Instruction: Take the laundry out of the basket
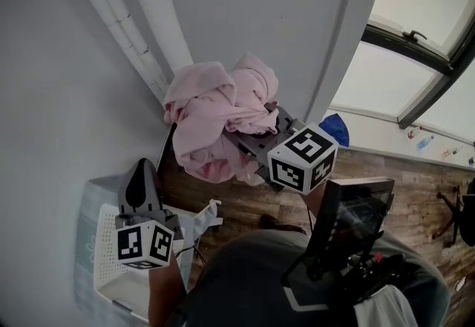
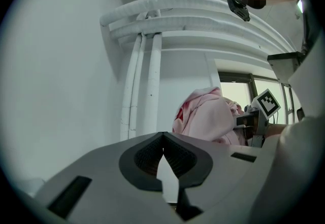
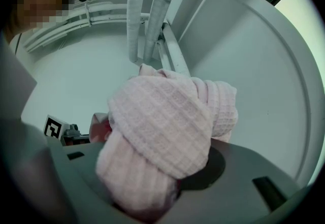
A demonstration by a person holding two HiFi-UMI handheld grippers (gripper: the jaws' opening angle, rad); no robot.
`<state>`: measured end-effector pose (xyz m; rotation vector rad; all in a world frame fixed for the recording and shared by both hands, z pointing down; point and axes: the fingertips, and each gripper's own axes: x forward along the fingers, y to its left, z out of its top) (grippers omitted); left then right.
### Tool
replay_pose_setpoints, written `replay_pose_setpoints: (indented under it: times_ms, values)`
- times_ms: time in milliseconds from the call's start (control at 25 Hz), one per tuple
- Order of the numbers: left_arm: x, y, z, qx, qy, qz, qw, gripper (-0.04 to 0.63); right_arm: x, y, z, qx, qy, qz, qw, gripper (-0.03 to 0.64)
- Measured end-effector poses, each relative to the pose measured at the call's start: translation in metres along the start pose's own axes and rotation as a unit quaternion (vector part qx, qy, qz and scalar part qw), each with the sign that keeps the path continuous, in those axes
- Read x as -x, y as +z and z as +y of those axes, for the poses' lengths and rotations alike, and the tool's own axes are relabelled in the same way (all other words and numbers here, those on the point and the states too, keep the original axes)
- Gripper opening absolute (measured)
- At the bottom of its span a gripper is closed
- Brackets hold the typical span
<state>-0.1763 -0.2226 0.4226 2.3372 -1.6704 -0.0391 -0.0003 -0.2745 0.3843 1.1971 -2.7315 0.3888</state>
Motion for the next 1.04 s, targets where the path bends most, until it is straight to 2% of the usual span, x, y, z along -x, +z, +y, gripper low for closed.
replay_pose_setpoints:
  times_ms: [360, 1040]
  values:
    - [-0.0053, -0.0014, 0.0001, 0.001, 0.006, 0.006, 1.0000, 0.009, -0.0041, -0.0039, -0.0022, 0.030, -0.003, 0.013, 0.999, 0.209]
    - [-0.0035, -0.0013, -0.0002, 0.002, 0.006, 0.003, 1.0000, 0.009, -0.0043, -0.0009, -0.0022, 0.043, -0.005, 0.010, 0.999, 0.209]
